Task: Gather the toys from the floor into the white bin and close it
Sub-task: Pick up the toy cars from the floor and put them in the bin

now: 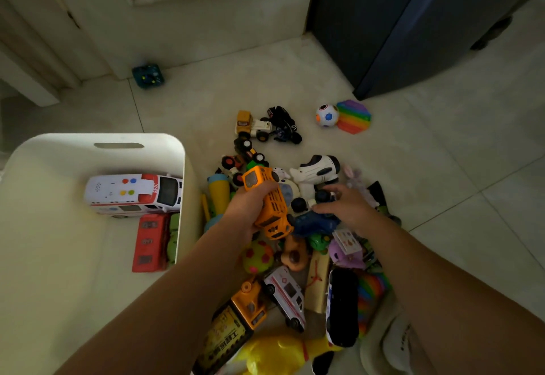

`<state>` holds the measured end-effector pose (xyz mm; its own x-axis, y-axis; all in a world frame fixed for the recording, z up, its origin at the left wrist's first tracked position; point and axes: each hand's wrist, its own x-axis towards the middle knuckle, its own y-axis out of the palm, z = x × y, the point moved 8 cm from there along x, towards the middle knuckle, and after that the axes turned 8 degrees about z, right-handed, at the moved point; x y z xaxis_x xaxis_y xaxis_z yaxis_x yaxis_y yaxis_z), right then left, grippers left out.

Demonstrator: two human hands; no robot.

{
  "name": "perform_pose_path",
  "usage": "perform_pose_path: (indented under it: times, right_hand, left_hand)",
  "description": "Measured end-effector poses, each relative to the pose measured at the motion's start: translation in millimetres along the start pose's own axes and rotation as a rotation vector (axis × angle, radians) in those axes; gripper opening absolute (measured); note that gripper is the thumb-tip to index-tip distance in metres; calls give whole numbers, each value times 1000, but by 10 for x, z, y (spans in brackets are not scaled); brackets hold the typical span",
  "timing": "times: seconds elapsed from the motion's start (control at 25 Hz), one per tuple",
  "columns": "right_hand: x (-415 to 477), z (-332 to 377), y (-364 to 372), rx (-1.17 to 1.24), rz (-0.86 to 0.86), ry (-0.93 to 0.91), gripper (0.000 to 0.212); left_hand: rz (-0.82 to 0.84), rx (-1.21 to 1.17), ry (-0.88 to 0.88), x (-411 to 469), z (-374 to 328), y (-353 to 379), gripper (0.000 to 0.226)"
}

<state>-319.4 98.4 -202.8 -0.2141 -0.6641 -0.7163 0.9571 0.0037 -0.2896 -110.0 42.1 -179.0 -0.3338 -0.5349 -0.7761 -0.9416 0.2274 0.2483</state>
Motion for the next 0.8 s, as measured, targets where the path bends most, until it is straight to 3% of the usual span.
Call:
perform_pose_path:
  times: [0.16,0.24,0.36,0.48,0.64,0.76,0.8]
  right_hand:
    - [-314,302,88,238,71,-9,41]
    - [-489,536,164,289,127,-56,38]
    - [-813,1022,378,347,252,-132,12]
    - [-1118,1589,729,414,318,-217,13]
    - [-1383,2191,1497,382,420,-331,14]
    - [-1398,2308,2121,239,410,-327,2]
    - [-1354,2306,2277,164,375,-312,15]
  left_hand:
    - [62,64,7,-328,-143,10,53]
    - [97,61,43,-552,-313,0,47]
    - [190,21,145,-985,-699,-84,33]
    - [231,10,270,-1500,-1104,-430,21]
    - [146,24,370,-2027,-1398,-1274,22]
    - [55,94,301,-2096,-1290,-1961,21]
    - [-2,133,274,-2044,-1215,-2189,22]
